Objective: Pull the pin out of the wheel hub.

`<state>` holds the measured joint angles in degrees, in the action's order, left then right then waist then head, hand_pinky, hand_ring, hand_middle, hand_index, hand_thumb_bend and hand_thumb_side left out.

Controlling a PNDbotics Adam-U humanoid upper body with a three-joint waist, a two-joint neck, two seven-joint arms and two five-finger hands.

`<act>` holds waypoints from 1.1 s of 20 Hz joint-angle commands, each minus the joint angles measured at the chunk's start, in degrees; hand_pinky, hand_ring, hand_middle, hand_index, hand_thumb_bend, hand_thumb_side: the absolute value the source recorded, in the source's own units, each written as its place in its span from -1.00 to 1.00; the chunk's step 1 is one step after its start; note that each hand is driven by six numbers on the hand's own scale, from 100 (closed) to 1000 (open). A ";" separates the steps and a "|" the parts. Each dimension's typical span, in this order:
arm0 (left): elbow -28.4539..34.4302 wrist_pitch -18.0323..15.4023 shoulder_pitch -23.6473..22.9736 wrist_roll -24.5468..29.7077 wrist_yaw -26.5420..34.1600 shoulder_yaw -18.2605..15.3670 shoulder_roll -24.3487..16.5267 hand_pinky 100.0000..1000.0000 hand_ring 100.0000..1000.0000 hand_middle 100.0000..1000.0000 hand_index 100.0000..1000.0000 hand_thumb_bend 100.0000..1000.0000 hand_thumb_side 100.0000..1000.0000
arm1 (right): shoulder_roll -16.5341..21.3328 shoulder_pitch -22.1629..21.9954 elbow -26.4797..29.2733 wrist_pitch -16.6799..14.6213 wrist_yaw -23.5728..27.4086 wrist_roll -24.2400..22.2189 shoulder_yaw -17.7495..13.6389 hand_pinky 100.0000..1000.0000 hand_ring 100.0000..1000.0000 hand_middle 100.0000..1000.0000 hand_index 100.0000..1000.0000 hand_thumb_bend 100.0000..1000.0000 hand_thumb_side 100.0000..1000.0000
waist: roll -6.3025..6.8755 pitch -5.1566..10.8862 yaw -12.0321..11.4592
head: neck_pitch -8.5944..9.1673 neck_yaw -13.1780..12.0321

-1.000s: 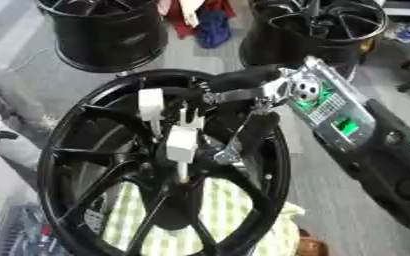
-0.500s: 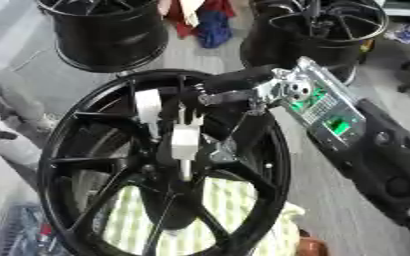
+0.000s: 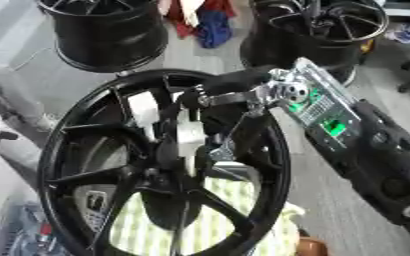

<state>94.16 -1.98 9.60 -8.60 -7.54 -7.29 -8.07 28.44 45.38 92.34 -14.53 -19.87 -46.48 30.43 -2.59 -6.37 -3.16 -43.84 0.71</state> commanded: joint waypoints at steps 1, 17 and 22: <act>0.68 -0.10 0.66 0.15 -0.13 -0.03 -1.00 -0.11 0.42 0.29 0.45 -0.65 0.16 | 0.37 1.09 -0.16 -0.54 -1.86 0.16 -0.43 0.36 0.39 0.66 0.88 -0.83 -0.62 | 0.10 0.59 -0.03 | -0.28 0.05; 0.71 -0.11 0.76 0.16 -0.07 -0.01 -0.81 -0.11 0.42 0.29 0.45 -0.66 0.16 | -1.89 0.41 -8.52 -3.70 -6.28 3.88 -0.36 0.26 0.30 0.54 0.76 -0.96 -0.69 | 0.22 0.30 -0.35 | -0.28 0.34; 0.73 -0.11 0.79 0.15 -0.05 -0.03 -0.79 -0.11 0.42 0.29 0.45 -0.66 0.16 | -2.47 0.37 -10.62 -4.95 -7.00 4.39 -0.37 0.21 0.25 0.33 0.69 -1.00 -0.72 | 0.25 0.24 -0.50 | -0.28 0.38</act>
<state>94.16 -1.98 9.62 -8.60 -7.54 -7.27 -8.06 25.54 45.16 82.68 -19.09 -25.71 -42.06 30.20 -2.56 -6.56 -3.55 -43.84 0.97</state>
